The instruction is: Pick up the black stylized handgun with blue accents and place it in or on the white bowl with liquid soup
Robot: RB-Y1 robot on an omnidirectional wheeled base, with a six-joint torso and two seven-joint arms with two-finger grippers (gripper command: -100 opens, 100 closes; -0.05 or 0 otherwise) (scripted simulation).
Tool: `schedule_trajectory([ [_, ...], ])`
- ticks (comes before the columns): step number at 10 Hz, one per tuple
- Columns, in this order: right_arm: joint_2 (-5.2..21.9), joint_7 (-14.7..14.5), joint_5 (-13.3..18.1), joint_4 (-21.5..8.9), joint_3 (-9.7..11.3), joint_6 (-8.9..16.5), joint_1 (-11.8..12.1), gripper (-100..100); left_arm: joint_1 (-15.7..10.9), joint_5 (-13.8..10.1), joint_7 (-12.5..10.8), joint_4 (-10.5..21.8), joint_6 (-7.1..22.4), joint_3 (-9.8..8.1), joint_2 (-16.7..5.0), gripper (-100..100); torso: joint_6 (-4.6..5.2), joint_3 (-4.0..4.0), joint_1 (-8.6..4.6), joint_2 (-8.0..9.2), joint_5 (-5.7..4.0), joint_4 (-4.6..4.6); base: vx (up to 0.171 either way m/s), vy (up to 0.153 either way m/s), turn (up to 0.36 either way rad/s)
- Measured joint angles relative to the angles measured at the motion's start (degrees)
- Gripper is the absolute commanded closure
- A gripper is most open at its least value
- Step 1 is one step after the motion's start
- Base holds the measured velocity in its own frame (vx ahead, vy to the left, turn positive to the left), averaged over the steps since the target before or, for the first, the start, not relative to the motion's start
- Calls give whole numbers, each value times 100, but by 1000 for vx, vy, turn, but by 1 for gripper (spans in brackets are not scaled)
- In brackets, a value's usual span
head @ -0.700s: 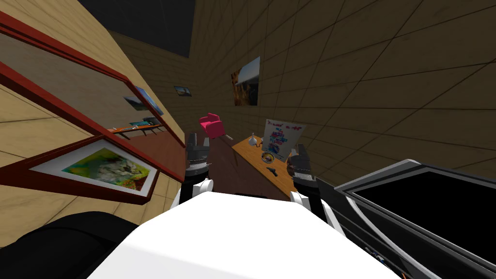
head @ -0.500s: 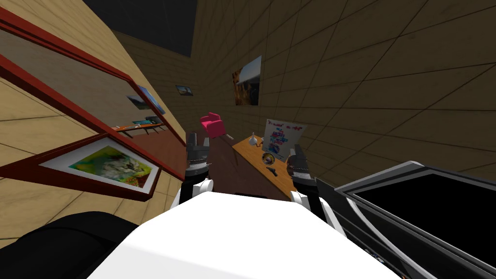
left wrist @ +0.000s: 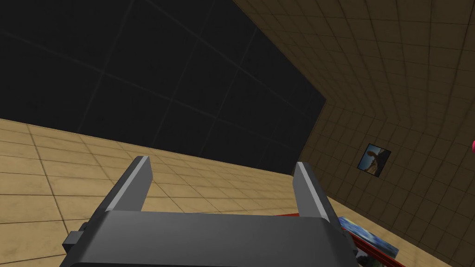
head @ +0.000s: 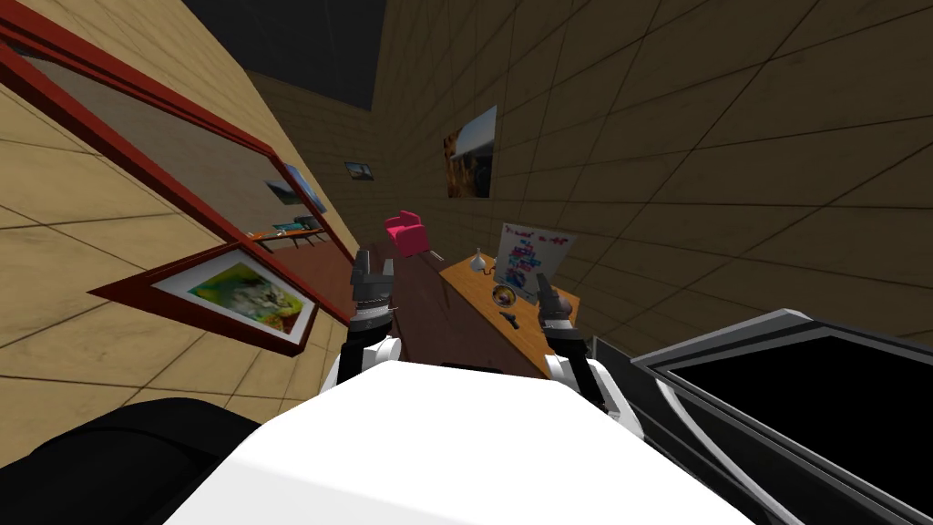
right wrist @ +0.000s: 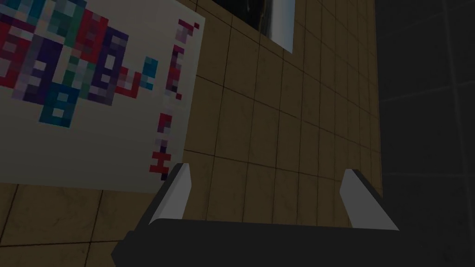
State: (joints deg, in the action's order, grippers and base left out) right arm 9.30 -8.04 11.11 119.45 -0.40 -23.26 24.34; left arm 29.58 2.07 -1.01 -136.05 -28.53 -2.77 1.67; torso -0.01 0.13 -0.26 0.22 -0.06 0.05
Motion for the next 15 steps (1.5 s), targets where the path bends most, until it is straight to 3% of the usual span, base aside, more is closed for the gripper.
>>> schedule_trajectory([
  [10,976,-792,703,-1658,316,304,-853,-100,0,0,0,0,0,0,0,0,0,-10,9,-17,2,-4,-39,-41,119],
  [15,1342,-1053,999,-2363,527,400,-1052,-100,1,0,0,0,0,0,0,0,0,-13,10,-23,3,-5,-17,-26,116],
])
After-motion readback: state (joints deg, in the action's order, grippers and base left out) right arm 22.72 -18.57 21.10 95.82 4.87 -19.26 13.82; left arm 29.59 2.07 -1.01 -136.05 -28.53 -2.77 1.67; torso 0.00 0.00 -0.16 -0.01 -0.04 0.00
